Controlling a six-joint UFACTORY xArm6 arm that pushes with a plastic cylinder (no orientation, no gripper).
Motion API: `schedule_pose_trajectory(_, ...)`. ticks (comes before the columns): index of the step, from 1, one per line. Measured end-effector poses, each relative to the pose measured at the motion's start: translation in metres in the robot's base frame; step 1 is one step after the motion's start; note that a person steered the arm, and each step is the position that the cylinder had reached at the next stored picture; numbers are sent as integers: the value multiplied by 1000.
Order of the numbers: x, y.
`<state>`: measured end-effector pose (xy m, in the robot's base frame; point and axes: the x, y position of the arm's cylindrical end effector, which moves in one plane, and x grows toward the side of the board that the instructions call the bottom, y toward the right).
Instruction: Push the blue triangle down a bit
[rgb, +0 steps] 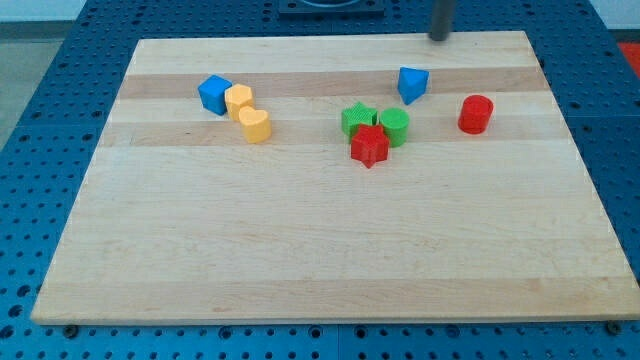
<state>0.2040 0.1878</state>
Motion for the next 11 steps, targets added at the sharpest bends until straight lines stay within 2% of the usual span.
schedule_pose_trajectory(1, 74, 2)
schedule_pose_trajectory(2, 87, 2)
schedule_pose_trajectory(4, 88, -6)
schedule_pose_trajectory(10, 95, -95)
schedule_pose_trajectory(11, 87, -69)
